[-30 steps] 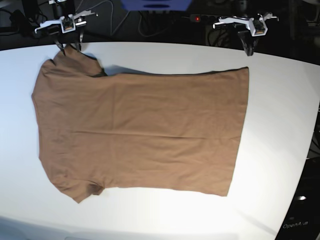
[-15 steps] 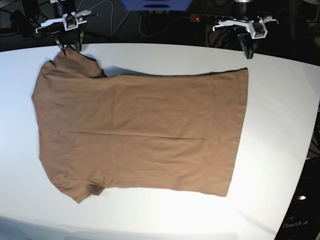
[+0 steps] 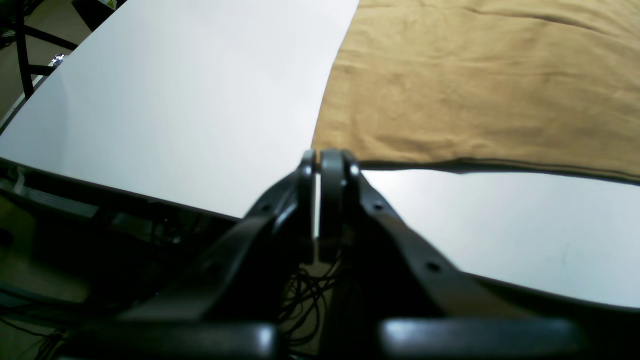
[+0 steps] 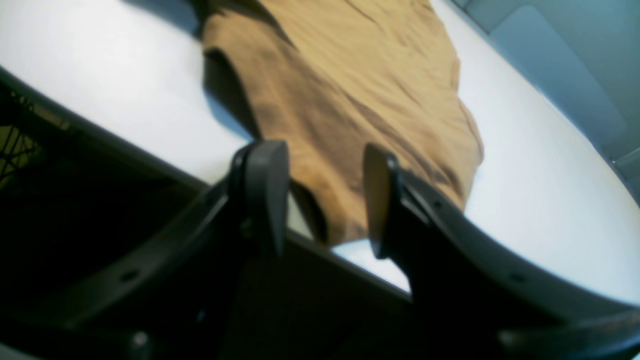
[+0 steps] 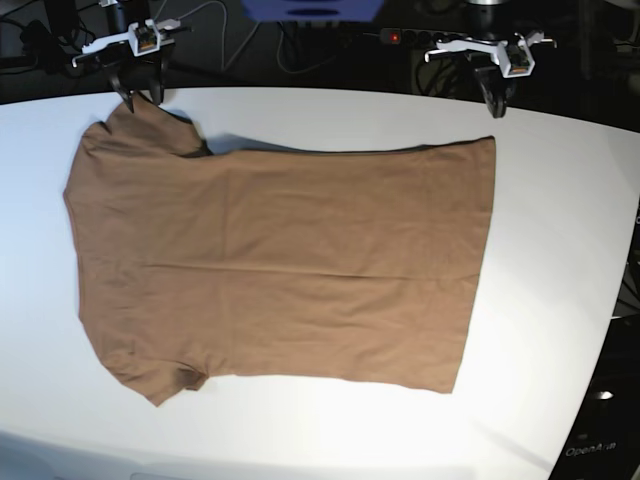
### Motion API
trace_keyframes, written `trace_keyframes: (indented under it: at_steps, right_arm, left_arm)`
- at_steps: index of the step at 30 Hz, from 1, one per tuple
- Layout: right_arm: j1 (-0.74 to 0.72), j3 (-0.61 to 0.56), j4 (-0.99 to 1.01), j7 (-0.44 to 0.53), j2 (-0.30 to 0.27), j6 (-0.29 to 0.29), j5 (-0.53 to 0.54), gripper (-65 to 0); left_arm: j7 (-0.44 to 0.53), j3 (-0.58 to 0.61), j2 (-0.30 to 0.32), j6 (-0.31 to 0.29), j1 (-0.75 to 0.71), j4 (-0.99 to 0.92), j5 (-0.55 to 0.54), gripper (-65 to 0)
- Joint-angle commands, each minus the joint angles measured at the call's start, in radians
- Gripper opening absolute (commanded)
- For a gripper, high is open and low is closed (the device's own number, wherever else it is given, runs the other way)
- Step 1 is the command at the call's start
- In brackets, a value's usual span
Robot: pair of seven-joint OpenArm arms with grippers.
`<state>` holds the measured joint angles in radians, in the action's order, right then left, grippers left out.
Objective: Fold the T-shirt properly
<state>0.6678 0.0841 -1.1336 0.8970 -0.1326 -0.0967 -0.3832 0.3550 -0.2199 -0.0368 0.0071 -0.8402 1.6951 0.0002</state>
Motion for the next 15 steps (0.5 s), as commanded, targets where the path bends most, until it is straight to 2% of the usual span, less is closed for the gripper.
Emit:
trace_keyframes:
  at_steps: [1,4,6,10,15]
  right_arm:
    - [0.007,-0.011,0.045,-0.295,0.009,0.091,-0.133,-38.7]
    - [0.008,-0.011,0.043,-0.292,0.011,0.091,-0.122,-38.7]
    - [0.01,-0.013,0.043,-0.284,0.012,0.091,-0.076,-38.7]
    - [0.037,-0.013,0.042,-0.195,0.012,0.091,-0.032,-38.3]
    - [0.111,-0.011,-0.064,-0.108,0.012,0.091,-0.003,-38.3]
  left_arm:
    - [0.026,-0.003,-0.001,0.003,-0.015,0.013,-0.001,-63.9]
    - [0.026,-0.003,-0.001,0.003,-0.015,0.013,-0.001,-63.9]
    - [0.026,-0.003,-0.001,0.003,-0.017,0.013,-0.001,-63.9]
    - [0.026,-0.003,-0.001,0.003,-0.017,0.013,-0.001,-63.9]
    - [0.026,-0.011,-0.001,0.003,-0.015,0.012,-0.001,-63.9]
